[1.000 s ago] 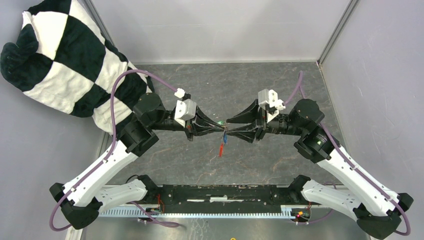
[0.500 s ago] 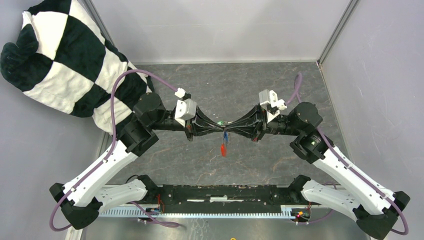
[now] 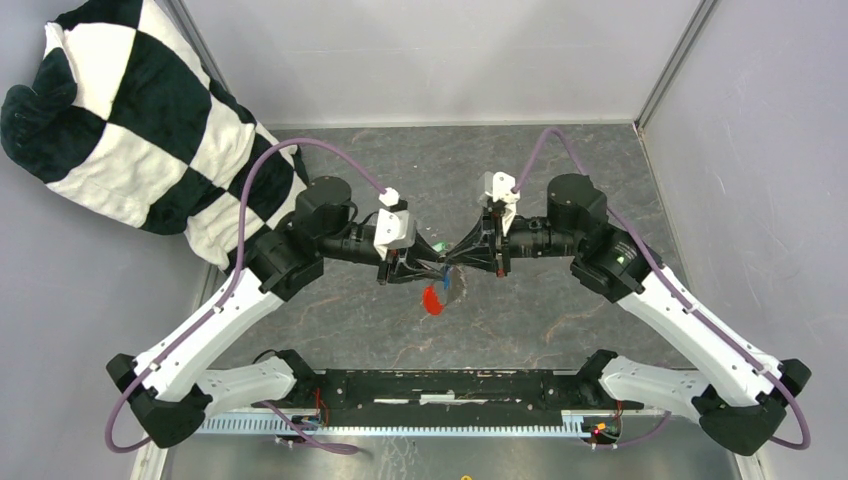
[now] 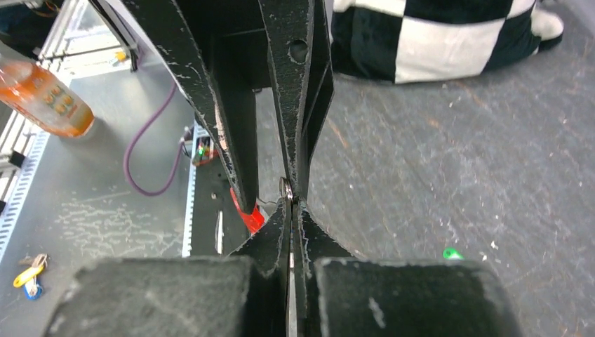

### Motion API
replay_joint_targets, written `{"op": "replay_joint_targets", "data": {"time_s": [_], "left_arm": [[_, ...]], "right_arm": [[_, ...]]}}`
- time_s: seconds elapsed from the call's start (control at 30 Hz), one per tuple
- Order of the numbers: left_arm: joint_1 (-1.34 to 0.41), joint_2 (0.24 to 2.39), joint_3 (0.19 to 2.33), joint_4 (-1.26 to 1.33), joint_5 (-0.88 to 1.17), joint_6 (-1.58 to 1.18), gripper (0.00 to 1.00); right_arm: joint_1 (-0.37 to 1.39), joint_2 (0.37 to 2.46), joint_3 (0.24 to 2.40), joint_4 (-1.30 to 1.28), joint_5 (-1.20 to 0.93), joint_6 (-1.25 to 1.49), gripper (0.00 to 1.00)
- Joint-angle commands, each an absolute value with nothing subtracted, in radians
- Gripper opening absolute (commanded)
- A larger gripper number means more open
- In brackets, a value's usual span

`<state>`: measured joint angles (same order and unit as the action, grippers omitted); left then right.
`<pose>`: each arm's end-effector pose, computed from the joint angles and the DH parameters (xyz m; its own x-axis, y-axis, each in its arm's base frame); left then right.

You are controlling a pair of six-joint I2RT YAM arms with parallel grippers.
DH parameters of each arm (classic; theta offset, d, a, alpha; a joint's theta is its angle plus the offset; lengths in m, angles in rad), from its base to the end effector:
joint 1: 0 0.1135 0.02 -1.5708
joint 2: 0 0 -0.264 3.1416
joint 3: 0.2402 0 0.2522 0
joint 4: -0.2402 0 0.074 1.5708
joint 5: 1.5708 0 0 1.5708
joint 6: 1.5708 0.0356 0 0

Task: Put the keys on the keyring
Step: Adjust the key on the keyring.

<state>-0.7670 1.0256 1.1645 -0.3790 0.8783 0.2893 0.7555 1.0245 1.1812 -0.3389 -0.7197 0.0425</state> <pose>0.1331 -0.1664 0.4096 0.1159 0.1413 -0.9832 0.9894 -0.1037 0.1017 0.1401 0.1642 0.4183 -0.1737 -0.1197 -0.9775 -0.9810 0.1081 0.1611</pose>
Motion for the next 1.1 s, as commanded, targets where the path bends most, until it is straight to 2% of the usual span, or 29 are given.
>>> {"op": "replay_joint_targets", "data": {"time_s": [0.0,0.27,0.47,0.63,0.73,0.77,0.93,1.0,1.07], "left_arm": [[-0.773,1.061,1.253,-0.577,0.9,0.519,0.37],[-0.775,1.099,1.256,-0.643,0.879,0.648,0.25],[-0.776,1.15,1.289,-0.644,0.873,0.653,0.2],[-0.781,1.164,1.298,-0.643,0.851,0.656,0.05],[-0.784,1.175,1.305,-0.643,0.849,0.637,0.02],[-0.785,1.179,1.307,-0.644,0.851,0.633,0.02],[-0.785,1.138,1.275,-0.614,0.849,0.624,0.02],[-0.785,1.093,1.232,-0.555,0.851,0.589,0.02],[-0.785,1.047,1.19,-0.489,0.87,0.557,0.02]], "right_arm": [[0.754,1.059,1.223,-0.486,-0.641,-0.086,0.0],[0.759,1.101,1.248,-0.509,-0.665,-0.1,0.01],[0.765,1.101,1.247,-0.497,-0.7,-0.087,0.0],[0.766,1.09,1.237,-0.465,-0.756,-0.063,0.01],[0.764,1.084,1.228,-0.43,-0.776,-0.04,0.0],[0.765,1.084,1.227,-0.419,-0.779,-0.03,0.03],[0.764,1.027,1.221,-0.386,-0.685,-0.002,0.31],[0.763,0.966,1.185,-0.332,-0.628,0.039,0.35],[0.764,0.909,1.143,-0.285,-0.617,0.06,0.34]]}}
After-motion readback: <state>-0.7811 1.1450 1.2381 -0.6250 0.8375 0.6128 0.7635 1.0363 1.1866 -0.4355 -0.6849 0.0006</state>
